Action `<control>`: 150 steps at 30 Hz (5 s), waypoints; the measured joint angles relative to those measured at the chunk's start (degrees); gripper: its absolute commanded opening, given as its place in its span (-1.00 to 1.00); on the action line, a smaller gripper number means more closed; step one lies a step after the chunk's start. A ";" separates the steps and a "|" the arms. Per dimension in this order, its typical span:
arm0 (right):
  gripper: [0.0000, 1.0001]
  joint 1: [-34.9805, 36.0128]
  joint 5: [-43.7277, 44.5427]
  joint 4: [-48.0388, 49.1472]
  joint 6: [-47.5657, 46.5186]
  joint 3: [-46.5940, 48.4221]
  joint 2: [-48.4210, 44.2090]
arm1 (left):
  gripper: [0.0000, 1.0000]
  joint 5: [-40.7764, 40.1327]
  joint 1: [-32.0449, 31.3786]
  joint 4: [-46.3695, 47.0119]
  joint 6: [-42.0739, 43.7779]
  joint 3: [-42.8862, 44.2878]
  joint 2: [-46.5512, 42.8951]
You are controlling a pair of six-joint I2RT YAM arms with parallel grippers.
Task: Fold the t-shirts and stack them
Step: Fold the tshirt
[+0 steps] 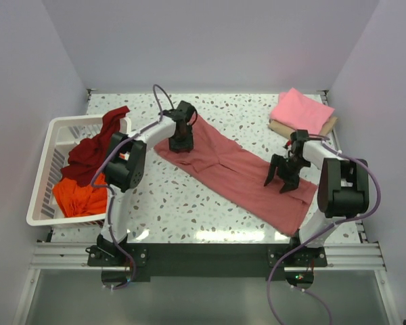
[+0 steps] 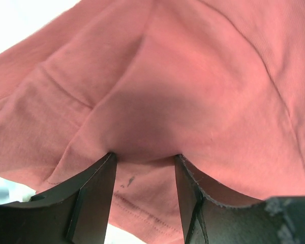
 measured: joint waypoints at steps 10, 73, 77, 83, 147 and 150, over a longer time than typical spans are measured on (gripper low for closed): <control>0.44 7.08 -1.92 -1.14 2.78 -0.39 0.04 | 0.08 -0.74 2.84 1.14 4.61 24.57 15.52; 0.52 31.78 -0.04 5.55 17.33 -11.43 -10.12 | 0.03 13.57 0.98 18.34 -1.01 7.21 7.21; 0.52 34.10 -1.18 6.80 19.69 -9.05 -7.54 | 0.03 14.05 1.95 17.62 0.59 12.09 10.29; 0.53 36.35 -1.73 7.50 21.42 -3.65 -2.60 | 0.03 14.23 3.26 17.11 3.08 17.86 13.88; -0.35 25.14 6.64 7.56 20.61 -18.62 -18.38 | 0.61 8.61 -20.90 16.81 -16.39 -51.43 -42.66; -0.36 25.11 5.95 7.67 20.41 -18.69 -17.86 | 0.54 8.55 -21.77 16.76 -16.85 -50.12 -41.77</control>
